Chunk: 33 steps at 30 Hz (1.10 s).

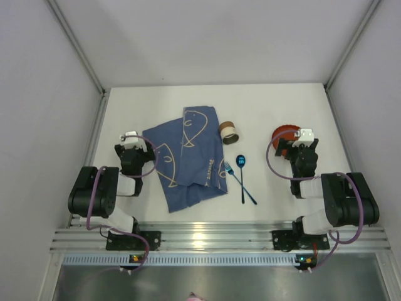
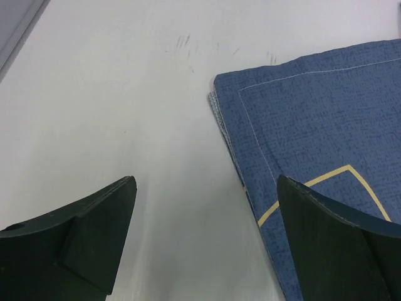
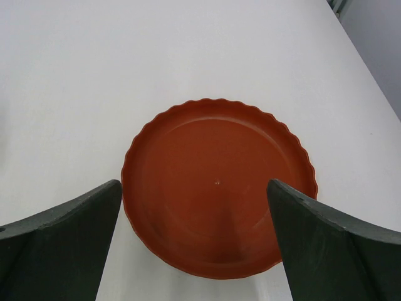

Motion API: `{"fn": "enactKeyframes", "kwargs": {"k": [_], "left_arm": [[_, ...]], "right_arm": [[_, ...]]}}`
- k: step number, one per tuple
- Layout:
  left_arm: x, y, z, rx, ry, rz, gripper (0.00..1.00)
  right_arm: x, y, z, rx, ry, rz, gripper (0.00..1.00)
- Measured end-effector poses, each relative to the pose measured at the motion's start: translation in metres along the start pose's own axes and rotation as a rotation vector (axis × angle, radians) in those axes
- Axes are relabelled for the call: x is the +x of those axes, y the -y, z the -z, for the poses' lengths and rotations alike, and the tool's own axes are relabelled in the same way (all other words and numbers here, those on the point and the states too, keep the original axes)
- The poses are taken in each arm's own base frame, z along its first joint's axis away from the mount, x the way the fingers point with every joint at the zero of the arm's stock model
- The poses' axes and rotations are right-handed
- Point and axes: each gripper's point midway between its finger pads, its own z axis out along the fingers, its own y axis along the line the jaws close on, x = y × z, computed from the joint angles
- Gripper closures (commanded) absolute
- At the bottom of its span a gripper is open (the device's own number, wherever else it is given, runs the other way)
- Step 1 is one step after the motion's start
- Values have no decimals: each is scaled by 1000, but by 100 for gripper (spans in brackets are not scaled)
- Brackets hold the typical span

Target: Set the dinner table for one person

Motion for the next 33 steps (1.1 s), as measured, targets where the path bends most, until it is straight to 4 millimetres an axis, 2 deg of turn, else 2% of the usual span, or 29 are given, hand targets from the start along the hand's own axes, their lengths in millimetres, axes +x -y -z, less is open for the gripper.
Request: {"fn": "enactKeyframes", "kwargs": {"k": [15,18,20,22,24,26,27,28,30,31,33], "left_arm": [[-3,1,0,7,9,-6,1],[-7,2,-2,-7,-41,-28,1],[-31,3,-14,-32,-63,-25,1],[-66,7,-27,-51,-59,1,1],[-101,12,-31,-56,-51,50,1],[-121,17,-26,-45,-60,100,1],[-123,19,-23,-37,-77,118,1],[-122,22,-18,-28,-107,139,1],[-108,27,-10,-9,-185,167,1],[-95,29,-5,-3,-240,178,1],[-69,34,9,15,-357,204,1]], "right_arm": [[0,0,0,0,0,0,0],[0,0,0,0,0,0,0],[0,0,0,0,0,0,0],[0,0,0,0,0,0,0],[0,0,0,0,0,0,0],[0,0,0,0,0,0,0],[0,0,0,3,-2,0,0],[2,1,0,10,-15,2,0],[2,3,-8,38,-73,8,0],[-5,4,-18,58,-105,6,0],[-37,1,-51,80,-169,-16,0]]}}
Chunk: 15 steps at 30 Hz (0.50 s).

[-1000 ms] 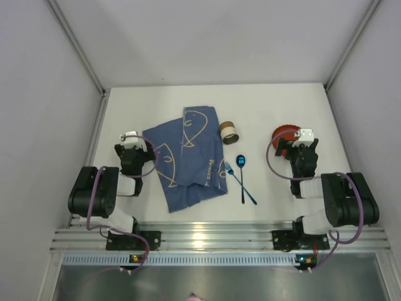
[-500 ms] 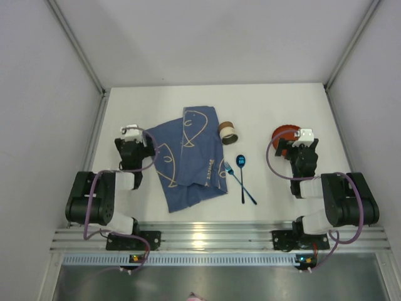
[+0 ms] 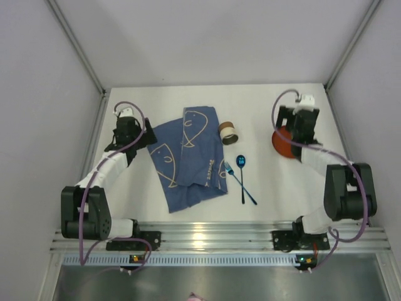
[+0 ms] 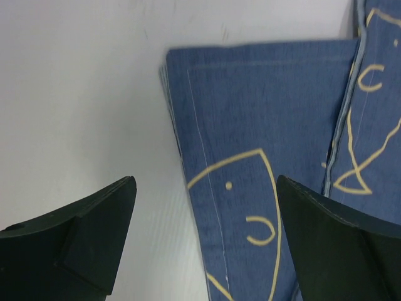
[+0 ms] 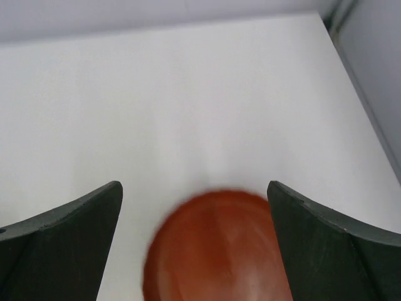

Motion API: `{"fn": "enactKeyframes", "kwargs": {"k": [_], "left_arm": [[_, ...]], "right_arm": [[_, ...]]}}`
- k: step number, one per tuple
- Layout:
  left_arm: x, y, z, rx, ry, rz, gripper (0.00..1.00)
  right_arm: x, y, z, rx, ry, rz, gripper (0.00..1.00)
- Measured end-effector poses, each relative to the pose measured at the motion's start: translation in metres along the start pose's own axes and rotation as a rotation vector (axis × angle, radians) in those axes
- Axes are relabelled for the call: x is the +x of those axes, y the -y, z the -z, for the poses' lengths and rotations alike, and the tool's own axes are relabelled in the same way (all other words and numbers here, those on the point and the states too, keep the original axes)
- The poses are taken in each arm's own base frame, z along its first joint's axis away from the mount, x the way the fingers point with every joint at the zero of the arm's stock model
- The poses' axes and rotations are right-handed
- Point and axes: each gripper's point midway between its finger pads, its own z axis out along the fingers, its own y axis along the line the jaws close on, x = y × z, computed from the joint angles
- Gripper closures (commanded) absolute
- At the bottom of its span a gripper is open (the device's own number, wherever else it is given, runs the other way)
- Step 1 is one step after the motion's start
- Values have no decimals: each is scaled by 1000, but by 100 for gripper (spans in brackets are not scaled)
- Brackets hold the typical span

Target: Set the dinner table for one person

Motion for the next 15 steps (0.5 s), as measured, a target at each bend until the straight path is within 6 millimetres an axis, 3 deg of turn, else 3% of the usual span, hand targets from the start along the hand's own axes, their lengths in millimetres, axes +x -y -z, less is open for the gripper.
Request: {"fn": "enactKeyframes", "kwargs": {"k": [3,6,8,9,10,11,12,13,14,15], "left_arm": [[36,0,11,22,-123,36,1],[65,-1,26,38,-216,71,1],[76,0,33,50,-257,90,1],[80,1,35,57,-275,99,1],[83,4,37,69,-292,108,1],[87,6,39,80,-311,118,1],[90,8,40,90,-329,129,1],[93,10,41,99,-343,137,1],[96,12,42,104,-358,145,1],[99,12,43,107,-371,151,1]], "right_arm": [[-108,-34,-57,-95,42,-105,0],[-221,-92,-86,-284,137,-250,0],[-273,-140,-84,-337,161,-218,0],[-289,-168,-76,-360,174,-191,0],[-302,-212,-55,-432,192,-191,0],[-292,-259,-30,-526,158,-210,0],[-280,-290,-7,-622,126,-233,0],[-250,-333,30,-778,31,-265,0],[-219,-363,59,-901,-82,-296,0],[-191,-382,71,-961,-191,-309,0]]}}
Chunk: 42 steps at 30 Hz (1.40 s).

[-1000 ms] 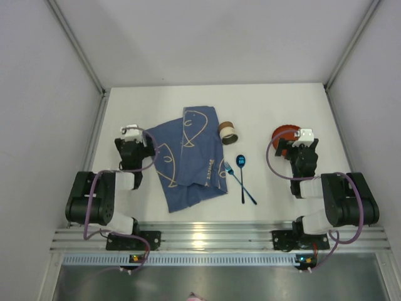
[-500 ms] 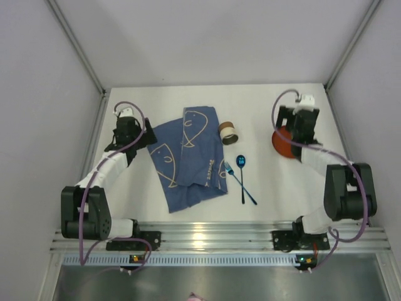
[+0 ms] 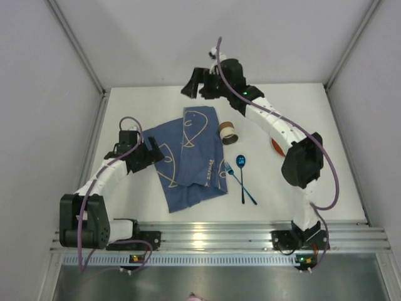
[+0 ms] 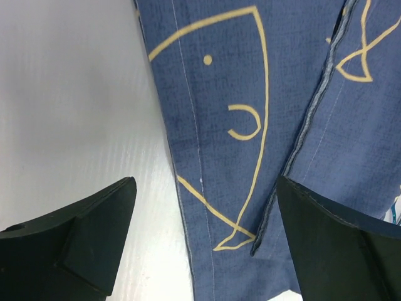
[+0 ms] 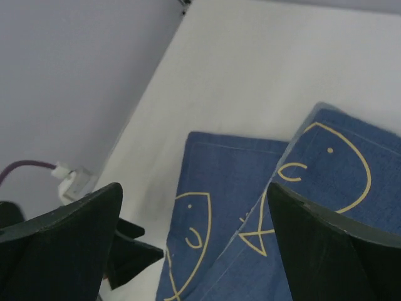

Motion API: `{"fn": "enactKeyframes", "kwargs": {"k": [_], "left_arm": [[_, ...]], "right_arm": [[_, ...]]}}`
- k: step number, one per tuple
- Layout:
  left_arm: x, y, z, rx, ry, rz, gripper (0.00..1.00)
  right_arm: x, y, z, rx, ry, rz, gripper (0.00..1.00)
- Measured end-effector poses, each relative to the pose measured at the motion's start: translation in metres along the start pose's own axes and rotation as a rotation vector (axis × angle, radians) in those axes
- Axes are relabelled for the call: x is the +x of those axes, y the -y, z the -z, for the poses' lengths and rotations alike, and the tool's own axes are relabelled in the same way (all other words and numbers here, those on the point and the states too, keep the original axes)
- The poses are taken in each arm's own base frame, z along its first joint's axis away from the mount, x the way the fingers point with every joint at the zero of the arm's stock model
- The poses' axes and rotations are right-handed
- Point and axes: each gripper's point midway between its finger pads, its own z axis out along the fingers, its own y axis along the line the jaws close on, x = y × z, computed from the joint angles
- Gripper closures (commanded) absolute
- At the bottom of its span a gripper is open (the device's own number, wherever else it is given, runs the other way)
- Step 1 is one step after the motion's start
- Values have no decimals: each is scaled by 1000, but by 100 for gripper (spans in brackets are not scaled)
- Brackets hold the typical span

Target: Set the dinner table for one person

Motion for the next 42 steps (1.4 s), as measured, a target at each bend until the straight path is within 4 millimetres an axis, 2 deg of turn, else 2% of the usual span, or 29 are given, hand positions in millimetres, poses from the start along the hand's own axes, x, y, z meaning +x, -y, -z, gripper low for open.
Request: {"fn": "enactKeyframes", "kwargs": {"k": [1,3,4,5,7,10,14,16,19,25,26,28,29,30,35,36,37,38,39,40,42], "left_arm": [[4,-1,0,0,-15,8,1],[12,-4,-1,-13,-38,17,1],[15,-7,-1,-21,-50,21,1],[19,-10,-1,-33,-59,25,1],[25,-16,0,-63,-76,33,5],[29,-18,3,-72,-86,45,11],[41,-20,1,-62,-115,60,14],[49,-21,-2,-57,-139,70,16],[60,-21,-12,-45,-188,91,19],[38,8,-37,49,-159,65,26],[36,13,-41,60,-155,56,34],[34,18,-47,72,-153,45,44],[33,20,-50,74,-151,37,53],[34,20,-51,72,-152,38,58],[36,15,-56,52,-154,28,82],[36,15,-56,52,-155,27,90],[37,14,-57,52,-157,24,94],[38,15,-58,55,-160,25,97],[38,16,-58,60,-161,24,99],[38,16,-58,61,-161,23,100],[38,16,-58,62,-162,22,100]], "right_arm": [[28,2,-12,8,-98,-34,0],[64,15,-40,53,-216,-30,0],[70,20,-45,71,-232,-27,0],[101,29,-53,107,-311,-28,0],[151,27,-46,151,-460,-48,0],[200,6,-30,169,-617,-31,0],[245,-19,-11,177,-765,38,0],[261,-24,-2,186,-819,67,0],[281,-23,5,208,-880,101,3],[307,7,14,306,-967,150,16],[310,10,15,317,-976,154,18],[319,17,15,333,-997,165,20],[323,20,15,340,-1005,168,21],[327,22,15,347,-1013,170,21],[326,18,9,339,-1002,177,25],[327,18,8,338,-1002,179,27],[329,19,8,341,-1006,182,37],[329,19,8,340,-1007,188,43],[329,19,8,338,-1007,189,49],[330,19,8,339,-1008,191,63],[332,21,9,343,-1015,196,74]]}}
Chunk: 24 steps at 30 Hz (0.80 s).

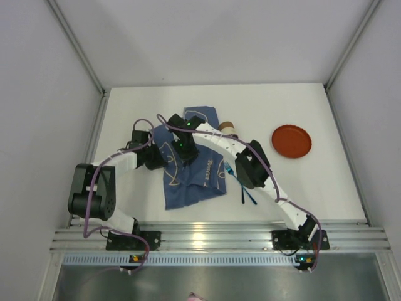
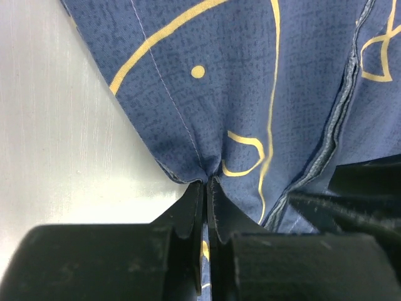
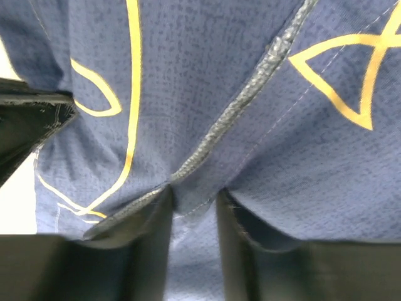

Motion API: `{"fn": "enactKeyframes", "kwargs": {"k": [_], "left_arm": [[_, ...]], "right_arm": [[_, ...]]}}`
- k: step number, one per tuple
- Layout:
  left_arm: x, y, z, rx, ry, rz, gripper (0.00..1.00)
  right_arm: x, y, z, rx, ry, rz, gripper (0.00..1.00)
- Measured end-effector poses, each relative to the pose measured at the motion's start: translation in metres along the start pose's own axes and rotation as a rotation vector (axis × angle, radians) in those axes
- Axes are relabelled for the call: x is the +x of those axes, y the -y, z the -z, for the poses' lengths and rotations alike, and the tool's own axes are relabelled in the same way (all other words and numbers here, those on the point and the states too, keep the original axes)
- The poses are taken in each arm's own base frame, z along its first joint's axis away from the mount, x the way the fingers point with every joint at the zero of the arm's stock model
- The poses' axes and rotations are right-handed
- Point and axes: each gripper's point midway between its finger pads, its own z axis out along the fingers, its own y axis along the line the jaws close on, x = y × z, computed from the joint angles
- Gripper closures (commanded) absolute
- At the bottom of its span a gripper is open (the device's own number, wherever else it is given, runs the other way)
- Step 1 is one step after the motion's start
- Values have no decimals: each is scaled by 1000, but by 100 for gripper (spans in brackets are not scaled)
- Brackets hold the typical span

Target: Set the dinner table for one person

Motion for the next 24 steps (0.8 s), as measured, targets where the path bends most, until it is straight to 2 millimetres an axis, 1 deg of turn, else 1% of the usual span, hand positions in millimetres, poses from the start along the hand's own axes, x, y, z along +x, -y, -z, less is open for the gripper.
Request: {"fn": "enactKeyframes", "kwargs": {"k": [1,3,4,5,11,14,17,19,20,23,24], "left_arm": [[0,0,0,-1,0,0,100],[0,0,0,-3,1,-2,100],[-1,-1,1,-7,1,-4,100],[-1,-1,1,-12,1,-6,100],[-2,-7,4,-67,-16,-22,100],[-2,-8,6,-79,-25,-23,100],[-4,-9,7,-81,-29,-26,100],[-8,-24,10,-130,-22,-13,100],[-12,-32,12,-153,-13,-1,100],[-21,-47,17,-198,8,17,100],[-23,-50,18,-210,12,20,100]], "right_arm": [[1,1,-1,4,-2,0,83],[1,2,-1,12,-3,2,91],[1,3,-1,13,-3,2,97],[1,3,-1,16,-1,5,99],[-3,9,3,31,15,-4,99],[-5,12,12,26,39,-11,99],[-3,16,25,15,63,-23,100],[5,34,37,54,48,-41,100],[7,46,43,71,46,-59,100],[4,84,56,112,53,-119,100],[3,91,58,120,55,-131,100]]}}
